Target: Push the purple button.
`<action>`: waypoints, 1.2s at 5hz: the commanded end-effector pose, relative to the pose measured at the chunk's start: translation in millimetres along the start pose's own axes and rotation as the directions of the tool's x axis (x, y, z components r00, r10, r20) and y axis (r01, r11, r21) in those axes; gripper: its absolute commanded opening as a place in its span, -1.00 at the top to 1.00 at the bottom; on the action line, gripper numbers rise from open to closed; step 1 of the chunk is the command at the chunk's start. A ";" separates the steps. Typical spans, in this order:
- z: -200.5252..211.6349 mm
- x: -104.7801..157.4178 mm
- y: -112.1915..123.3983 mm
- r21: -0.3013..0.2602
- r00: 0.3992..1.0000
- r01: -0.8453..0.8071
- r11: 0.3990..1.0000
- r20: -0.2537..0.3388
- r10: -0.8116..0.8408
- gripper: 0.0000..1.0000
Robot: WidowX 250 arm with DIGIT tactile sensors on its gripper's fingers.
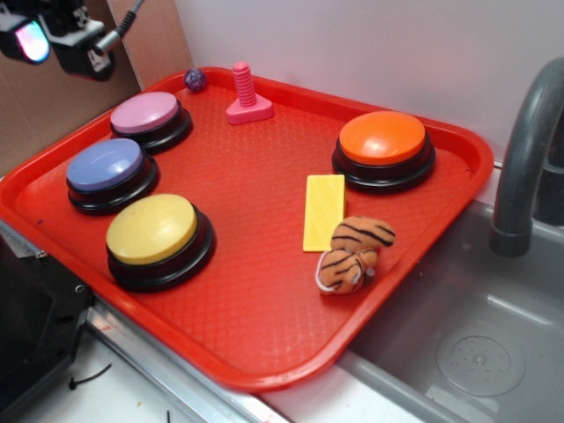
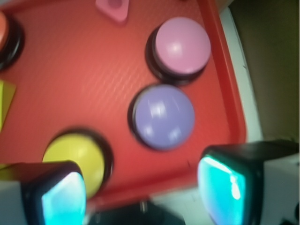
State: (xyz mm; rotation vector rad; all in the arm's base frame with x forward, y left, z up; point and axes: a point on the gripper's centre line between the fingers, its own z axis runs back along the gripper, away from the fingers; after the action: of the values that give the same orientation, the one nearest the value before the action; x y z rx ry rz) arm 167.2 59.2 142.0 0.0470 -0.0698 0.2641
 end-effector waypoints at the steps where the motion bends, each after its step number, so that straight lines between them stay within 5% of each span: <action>1: -45.9 9.2 21.2 0.012 1.000 0.018 1.000 0.021 -0.019 -1.00; 4: -100.1 20.2 30.1 0.017 0.997 0.076 0.997 -0.029 -0.076 -1.00; 6: -81.0 25.5 27.1 0.032 0.996 0.073 0.997 -0.050 -0.071 -1.00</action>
State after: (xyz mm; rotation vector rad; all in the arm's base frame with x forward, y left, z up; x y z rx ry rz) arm 182.9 91.4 53.1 0.0587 0.0381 0.1971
